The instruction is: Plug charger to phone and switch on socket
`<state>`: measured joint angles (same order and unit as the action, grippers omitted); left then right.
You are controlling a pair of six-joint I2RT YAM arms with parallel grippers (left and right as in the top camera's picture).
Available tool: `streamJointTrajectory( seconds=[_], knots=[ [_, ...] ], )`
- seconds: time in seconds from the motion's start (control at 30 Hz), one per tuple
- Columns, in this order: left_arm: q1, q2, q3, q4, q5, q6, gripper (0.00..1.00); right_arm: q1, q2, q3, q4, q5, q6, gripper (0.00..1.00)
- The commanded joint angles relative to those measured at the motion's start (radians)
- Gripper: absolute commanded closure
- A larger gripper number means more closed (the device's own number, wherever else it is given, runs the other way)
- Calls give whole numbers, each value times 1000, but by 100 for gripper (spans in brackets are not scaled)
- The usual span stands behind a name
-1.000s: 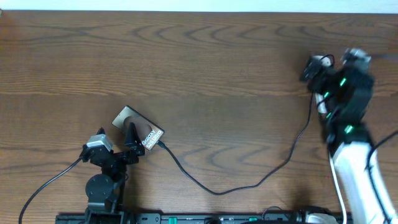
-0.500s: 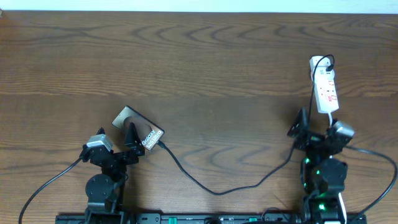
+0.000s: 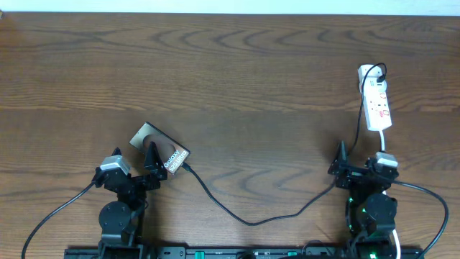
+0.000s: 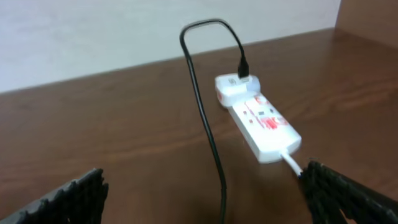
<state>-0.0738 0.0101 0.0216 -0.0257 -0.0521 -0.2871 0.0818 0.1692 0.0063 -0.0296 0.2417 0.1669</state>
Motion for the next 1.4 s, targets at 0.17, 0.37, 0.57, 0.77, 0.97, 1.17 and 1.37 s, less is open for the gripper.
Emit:
streamJointTrajectory(
  seconds=[0.17,0.37,0.57,0.77,0.97,1.17,1.37],
  knots=[
    [-3,-6,-18,-42,-19,14,9,10,-140,-1,-23,10,-26,1],
    [-3,-6,-18,-42,-19,14,9,11,-164,-1,-24,6,-26,1],
    [-3,-6,-18,-42,-19,14,9,11,-164,-1,-23,6,-26,1],
    [-3,-6,-18,-42,-19,14,9,10,-164,-1,-23,7,-26,1],
    [-3,-6,-18,-42,-19,14,8,10,-164,-1,-23,7,-26,1],
    [-3,-6,-18,-42,-19,14,9,10,-164,-1,-23,7,-26,1],
    [-3,-6,-18,-42,-19,14,9,10,-164,-1,-23,7,-26,1]
  ],
)
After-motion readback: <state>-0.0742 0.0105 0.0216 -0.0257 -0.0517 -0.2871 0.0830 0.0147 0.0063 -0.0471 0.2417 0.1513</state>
